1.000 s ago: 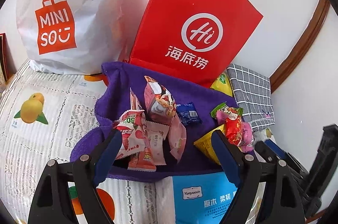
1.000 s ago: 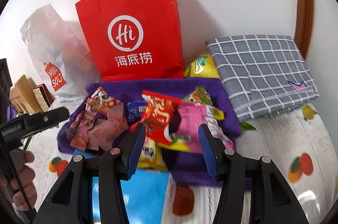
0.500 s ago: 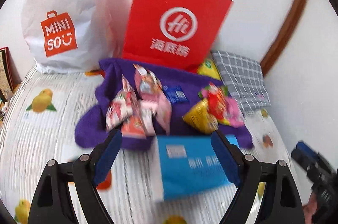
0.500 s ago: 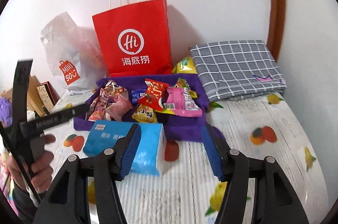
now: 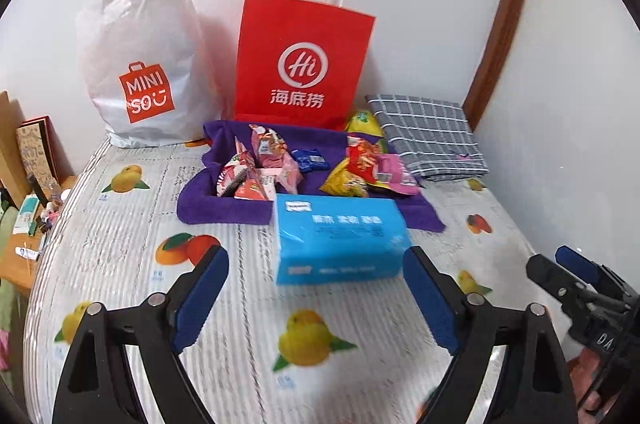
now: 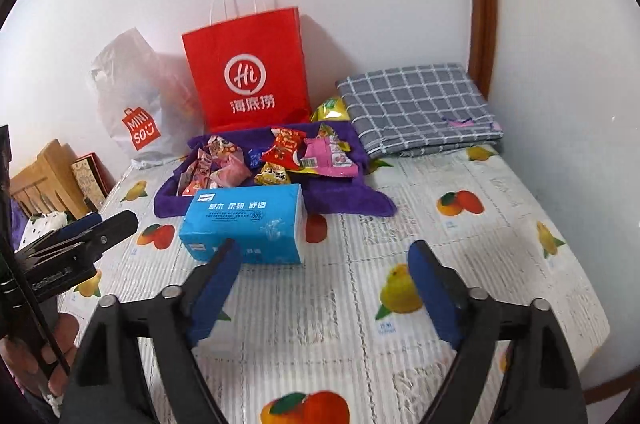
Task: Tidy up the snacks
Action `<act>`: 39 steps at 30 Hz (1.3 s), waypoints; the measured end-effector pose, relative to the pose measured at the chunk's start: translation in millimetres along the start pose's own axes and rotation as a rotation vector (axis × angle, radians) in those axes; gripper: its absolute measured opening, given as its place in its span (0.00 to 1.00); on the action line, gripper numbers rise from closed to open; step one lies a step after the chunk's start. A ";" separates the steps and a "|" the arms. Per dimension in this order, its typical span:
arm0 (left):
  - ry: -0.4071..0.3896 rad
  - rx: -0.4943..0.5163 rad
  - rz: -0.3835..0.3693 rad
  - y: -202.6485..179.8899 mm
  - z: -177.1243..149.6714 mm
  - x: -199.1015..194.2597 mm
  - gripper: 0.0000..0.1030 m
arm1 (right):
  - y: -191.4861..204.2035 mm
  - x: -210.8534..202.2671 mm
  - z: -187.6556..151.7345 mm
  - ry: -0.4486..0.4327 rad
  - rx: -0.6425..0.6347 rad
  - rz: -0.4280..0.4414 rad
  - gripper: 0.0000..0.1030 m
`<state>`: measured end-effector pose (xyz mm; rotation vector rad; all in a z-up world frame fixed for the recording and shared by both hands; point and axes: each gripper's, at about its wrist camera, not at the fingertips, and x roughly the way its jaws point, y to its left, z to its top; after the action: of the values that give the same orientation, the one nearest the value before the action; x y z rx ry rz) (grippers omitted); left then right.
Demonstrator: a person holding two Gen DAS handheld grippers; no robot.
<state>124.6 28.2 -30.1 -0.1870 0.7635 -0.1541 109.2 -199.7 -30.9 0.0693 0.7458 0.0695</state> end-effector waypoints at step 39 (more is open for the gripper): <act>-0.059 0.116 0.151 -53.9 -39.3 -72.2 0.90 | -8.2 -83.1 -41.4 -0.078 -0.039 -0.049 0.98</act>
<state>41.9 -13.7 2.6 -0.0239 0.7050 -0.0493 20.5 -213.6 -5.8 0.0165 0.6677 0.0345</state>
